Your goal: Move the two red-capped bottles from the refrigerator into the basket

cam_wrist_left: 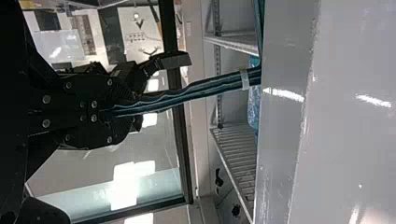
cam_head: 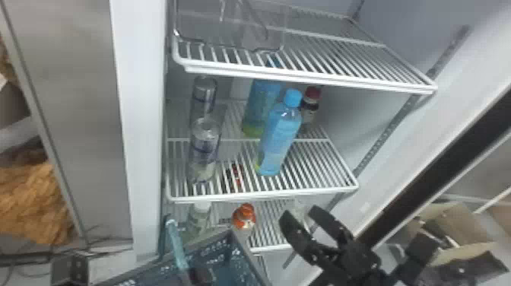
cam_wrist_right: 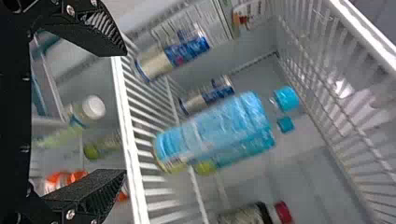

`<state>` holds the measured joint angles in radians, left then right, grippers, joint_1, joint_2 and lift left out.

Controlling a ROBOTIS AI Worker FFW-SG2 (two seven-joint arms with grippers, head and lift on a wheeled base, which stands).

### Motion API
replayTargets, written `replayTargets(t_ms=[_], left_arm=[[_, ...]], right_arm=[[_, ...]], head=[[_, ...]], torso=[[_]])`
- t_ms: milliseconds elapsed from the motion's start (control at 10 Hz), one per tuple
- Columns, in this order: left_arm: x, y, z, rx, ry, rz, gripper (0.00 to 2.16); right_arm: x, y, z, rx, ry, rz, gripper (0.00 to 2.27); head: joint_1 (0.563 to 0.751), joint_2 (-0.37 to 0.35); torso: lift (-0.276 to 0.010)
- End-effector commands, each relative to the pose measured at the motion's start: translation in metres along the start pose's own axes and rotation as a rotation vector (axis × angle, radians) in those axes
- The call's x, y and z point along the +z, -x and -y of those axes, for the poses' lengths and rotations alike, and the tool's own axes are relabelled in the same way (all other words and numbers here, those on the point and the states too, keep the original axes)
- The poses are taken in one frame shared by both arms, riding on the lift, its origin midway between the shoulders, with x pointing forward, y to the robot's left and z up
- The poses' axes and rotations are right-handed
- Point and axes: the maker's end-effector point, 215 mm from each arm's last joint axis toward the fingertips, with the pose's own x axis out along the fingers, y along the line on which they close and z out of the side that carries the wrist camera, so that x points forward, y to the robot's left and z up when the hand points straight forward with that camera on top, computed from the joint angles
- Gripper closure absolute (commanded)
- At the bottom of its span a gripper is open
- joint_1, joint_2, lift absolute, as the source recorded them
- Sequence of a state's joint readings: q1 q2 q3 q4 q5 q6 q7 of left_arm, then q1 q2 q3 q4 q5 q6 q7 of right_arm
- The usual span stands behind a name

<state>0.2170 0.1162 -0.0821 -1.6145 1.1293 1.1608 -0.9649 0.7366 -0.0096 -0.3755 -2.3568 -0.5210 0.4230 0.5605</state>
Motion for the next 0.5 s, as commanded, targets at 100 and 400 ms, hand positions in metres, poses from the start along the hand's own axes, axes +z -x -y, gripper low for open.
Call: replayTargets(t_ms=[100,400], left_arm=[[-0.003,0.0,0.0,-0.006,0.009,0.002,1.17],[-0.004,-0.003,0.0,-0.009,0.01,-0.003,1.17]], right_arm=[[0.027,0.011,0.025,-0.076,0.08,0.053,0.12],[0.055,0.006,0.037,-0.101,0.12,0.14,0.13]], head=[[0.695,-0.35],[0.695,-0.35]], torso=[[0.0],[0.0]])
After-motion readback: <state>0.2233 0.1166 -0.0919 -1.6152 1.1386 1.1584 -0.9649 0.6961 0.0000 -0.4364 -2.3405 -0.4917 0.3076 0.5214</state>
